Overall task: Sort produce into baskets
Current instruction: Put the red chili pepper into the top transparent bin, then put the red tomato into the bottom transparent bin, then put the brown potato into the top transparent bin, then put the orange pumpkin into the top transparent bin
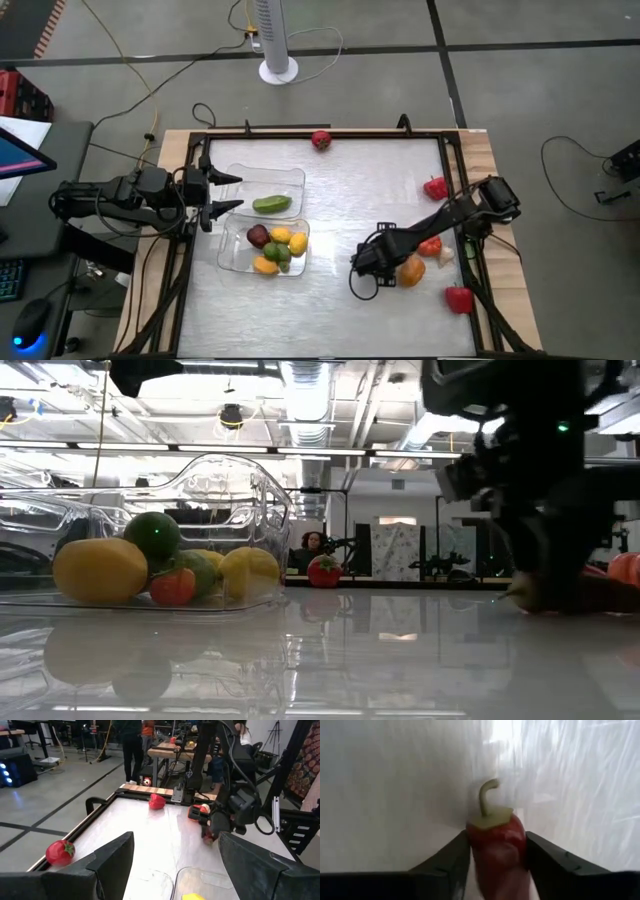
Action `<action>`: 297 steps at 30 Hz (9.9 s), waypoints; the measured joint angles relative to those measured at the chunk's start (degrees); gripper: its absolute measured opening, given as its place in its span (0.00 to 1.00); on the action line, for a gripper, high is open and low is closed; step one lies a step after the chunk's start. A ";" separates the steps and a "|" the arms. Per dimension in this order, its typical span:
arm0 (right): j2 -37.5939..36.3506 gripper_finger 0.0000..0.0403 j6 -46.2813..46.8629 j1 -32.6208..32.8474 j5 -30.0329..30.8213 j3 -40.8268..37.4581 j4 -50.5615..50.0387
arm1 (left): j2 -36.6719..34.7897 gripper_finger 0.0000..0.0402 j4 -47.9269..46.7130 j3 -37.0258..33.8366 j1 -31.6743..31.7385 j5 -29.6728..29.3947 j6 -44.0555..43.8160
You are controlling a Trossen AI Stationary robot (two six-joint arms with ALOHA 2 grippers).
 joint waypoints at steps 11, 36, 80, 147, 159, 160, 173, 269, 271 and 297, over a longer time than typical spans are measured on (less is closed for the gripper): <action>0.00 0.38 -10.41 -3.38 9.19 17.17 0.55 | 0.00 0.68 -0.04 0.00 -0.02 -0.02 0.02; 6.50 0.67 -37.27 -22.62 4.65 23.28 54.99 | 4.34 0.68 2.20 -0.04 -0.02 -0.41 2.16; 17.32 0.99 -41.80 -51.07 -3.78 30.87 38.77 | 4.07 0.68 3.49 0.00 0.02 -12.50 11.04; 11.85 0.61 -34.85 -25.87 -9.30 43.14 23.33 | -3.80 0.68 1.64 0.07 0.04 -3.43 5.44; 11.93 0.61 -29.48 -23.52 -15.58 43.09 24.48 | -3.80 0.68 1.66 0.07 0.04 -3.45 6.69; 11.93 0.61 -29.04 -23.01 -17.37 43.07 24.49 | -3.80 0.68 1.67 0.07 0.04 -3.45 6.69; 12.13 0.77 -24.10 -15.74 -15.17 40.14 25.21 | -3.80 0.68 2.60 0.04 0.04 -3.47 6.92; 2.78 0.75 -28.75 -18.06 18.64 23.12 31.90 | -3.76 0.68 5.32 0.00 0.02 4.11 9.09; 2.76 0.75 -28.72 -20.24 13.73 23.12 36.40 | -3.76 0.68 5.07 0.00 0.02 4.04 9.16; -1.97 0.91 -4.66 -21.36 -3.31 23.23 -4.92 | -3.76 0.68 3.92 0.00 0.04 2.19 9.22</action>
